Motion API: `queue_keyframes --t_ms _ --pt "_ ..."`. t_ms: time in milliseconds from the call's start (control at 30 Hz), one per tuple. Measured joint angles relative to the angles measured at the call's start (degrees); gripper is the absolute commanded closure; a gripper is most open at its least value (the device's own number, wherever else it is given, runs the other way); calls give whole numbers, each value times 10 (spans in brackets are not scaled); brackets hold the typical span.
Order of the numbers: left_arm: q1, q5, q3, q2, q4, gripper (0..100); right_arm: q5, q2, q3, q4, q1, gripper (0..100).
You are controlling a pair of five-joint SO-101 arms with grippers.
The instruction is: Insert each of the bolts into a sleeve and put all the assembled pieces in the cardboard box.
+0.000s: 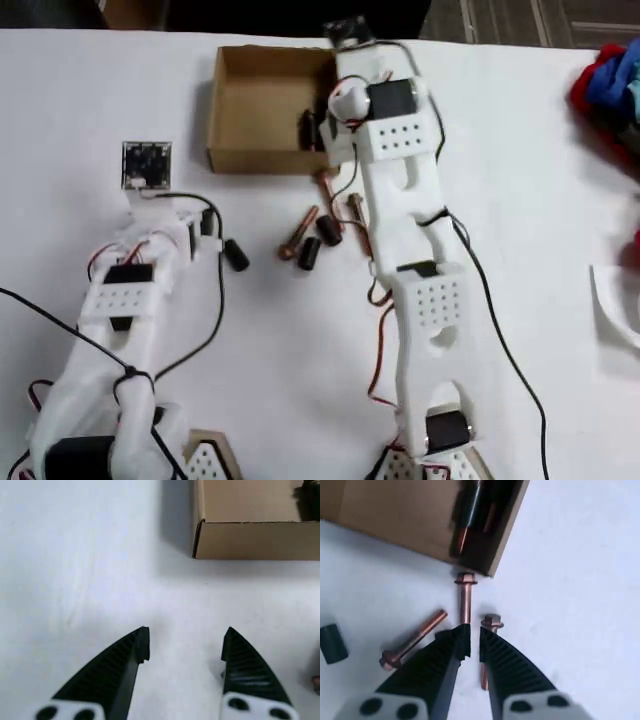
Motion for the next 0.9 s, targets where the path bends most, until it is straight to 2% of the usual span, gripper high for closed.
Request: queue_keyframes --t_ms 167,367,600,900 --pt "-1 0 0 0 0 751 2 -108 238 -2 -17 974" --pt "-1 0 0 0 0 751 81 -142 403 -65 -71 974" --pt "-1 0 0 0 0 751 97 -117 436 -166 -84 860" --pt "0 0 0 0 0 751 97 -90 434 -195 -81 854"
